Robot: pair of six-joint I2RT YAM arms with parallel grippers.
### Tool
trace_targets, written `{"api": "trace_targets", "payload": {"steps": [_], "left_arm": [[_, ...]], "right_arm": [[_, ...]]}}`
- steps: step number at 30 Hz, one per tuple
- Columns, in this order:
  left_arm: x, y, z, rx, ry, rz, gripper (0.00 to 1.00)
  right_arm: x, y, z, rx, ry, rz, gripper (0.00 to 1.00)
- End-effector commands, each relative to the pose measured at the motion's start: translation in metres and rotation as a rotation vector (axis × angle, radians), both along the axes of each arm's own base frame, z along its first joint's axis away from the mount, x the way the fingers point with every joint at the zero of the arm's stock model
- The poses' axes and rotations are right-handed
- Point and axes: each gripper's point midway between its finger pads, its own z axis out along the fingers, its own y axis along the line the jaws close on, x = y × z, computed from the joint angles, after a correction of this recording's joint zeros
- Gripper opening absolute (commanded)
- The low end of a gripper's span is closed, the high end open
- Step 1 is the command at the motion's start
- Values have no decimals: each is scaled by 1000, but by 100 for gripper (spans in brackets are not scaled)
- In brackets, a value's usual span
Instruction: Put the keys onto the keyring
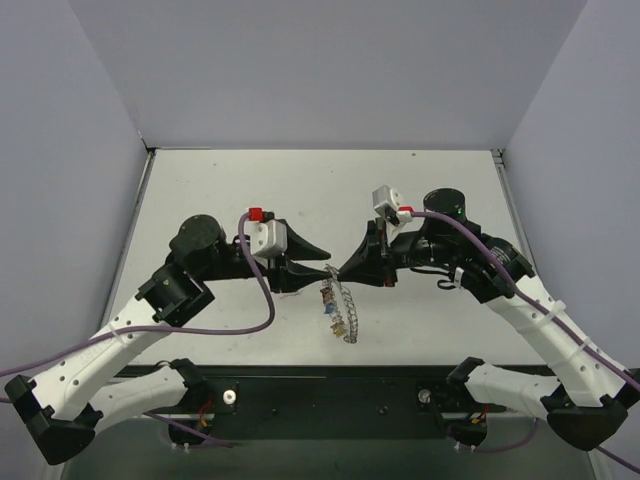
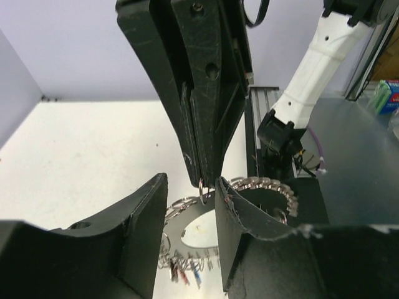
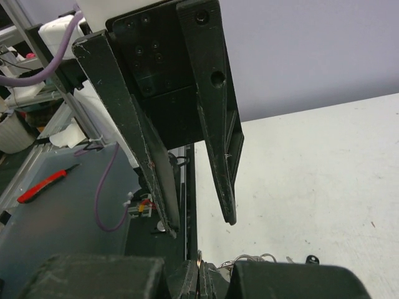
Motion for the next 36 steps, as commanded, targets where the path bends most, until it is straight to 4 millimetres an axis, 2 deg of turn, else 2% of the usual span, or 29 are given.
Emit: {"api": "trace_targets", "payload": {"steps": [1, 7, 12, 20, 31, 35, 36], "left_arm": [[-4, 0, -16, 128, 66, -33, 46], [-7, -3, -18, 136, 73, -67, 45], [-7, -7, -22, 151, 90, -84, 37], [-3, -14, -23, 145, 108, -93, 36], [-4, -22, -26, 149, 125, -113, 29], [-3, -24, -26, 151, 126, -117, 23], [-3, -25, -27, 153, 128, -117, 18]], "right_arm": [[1, -1, 14, 3, -72, 10, 0], [3, -2, 11, -9, -70, 3, 0], [3, -1, 10, -11, -67, 6, 0], [3, -1, 6, -18, -57, 8, 0], [3, 0, 4, -20, -49, 15, 0], [3, 1, 4, -19, -47, 16, 0], [3, 1, 5, -18, -47, 19, 0]]}}
